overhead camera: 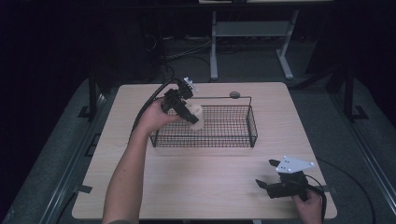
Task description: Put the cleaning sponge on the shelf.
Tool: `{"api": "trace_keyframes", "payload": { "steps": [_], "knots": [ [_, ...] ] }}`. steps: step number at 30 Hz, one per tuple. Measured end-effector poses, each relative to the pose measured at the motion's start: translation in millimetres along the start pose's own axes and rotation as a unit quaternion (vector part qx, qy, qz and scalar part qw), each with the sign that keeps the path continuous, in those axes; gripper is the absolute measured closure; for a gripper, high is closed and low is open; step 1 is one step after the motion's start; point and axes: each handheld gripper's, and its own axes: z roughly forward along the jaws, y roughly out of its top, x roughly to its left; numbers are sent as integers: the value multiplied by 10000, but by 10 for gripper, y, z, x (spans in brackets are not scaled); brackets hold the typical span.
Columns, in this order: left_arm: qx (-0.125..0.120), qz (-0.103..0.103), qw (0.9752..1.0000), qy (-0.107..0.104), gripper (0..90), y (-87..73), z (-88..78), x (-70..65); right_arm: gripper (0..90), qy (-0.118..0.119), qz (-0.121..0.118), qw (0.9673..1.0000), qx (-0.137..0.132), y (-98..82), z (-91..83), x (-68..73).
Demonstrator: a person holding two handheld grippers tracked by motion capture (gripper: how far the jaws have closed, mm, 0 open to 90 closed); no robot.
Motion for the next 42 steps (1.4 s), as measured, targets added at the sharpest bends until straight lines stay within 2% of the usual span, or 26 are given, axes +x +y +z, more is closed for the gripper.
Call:
{"api": "trace_keyframes", "payload": {
  "steps": [13,18,28,32,37,42],
  "knots": [
    [184,-94,9998,34,270,19,198,83,135,6,22,10000,-18,-8,-11,-13],
    [163,-227,9996,-4,270,14,271,104,135,14,40,10000,-20,-9,-9,-12],
    [226,-319,9992,10,270,-1,356,162,135,4,52,10000,-7,-9,-19,-14],
    [175,-395,9991,-15,270,-39,399,185,135,6,32,10000,-16,-9,-18,-16],
    [305,-531,9981,-50,270,-107,476,226,135,15,67,10000,-16,-8,-22,-14],
    [378,-568,9977,-48,268,-137,534,244,135,12,58,10000,-22,-8,-20,-16]
  ]
}}
